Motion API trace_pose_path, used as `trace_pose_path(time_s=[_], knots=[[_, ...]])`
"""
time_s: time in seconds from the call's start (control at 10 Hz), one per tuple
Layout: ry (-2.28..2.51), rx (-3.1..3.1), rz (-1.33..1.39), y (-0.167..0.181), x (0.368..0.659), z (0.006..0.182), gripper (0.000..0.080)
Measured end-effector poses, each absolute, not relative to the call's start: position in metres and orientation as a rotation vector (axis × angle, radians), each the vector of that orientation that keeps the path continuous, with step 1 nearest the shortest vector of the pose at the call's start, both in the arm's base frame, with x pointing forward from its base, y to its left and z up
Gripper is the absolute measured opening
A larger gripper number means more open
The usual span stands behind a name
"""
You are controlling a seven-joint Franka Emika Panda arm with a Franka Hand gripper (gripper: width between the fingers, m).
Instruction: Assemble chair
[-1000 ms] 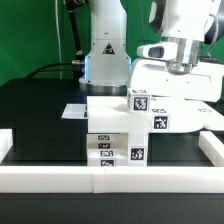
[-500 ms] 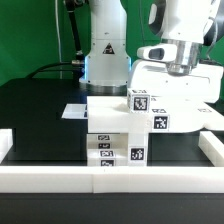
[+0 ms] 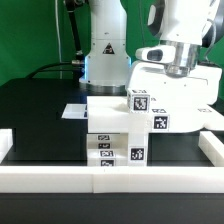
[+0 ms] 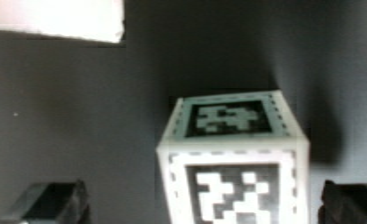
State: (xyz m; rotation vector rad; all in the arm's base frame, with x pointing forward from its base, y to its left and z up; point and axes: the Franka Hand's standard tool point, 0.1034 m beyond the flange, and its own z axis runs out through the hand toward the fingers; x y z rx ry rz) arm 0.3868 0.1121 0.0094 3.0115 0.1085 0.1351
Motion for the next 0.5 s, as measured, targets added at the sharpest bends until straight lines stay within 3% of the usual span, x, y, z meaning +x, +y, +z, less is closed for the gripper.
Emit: trace_pose_path(time_s=[0.5], knots=[[0.110, 3.005, 0.128, 0.1102, 0.3851, 0.0063, 0.0649]])
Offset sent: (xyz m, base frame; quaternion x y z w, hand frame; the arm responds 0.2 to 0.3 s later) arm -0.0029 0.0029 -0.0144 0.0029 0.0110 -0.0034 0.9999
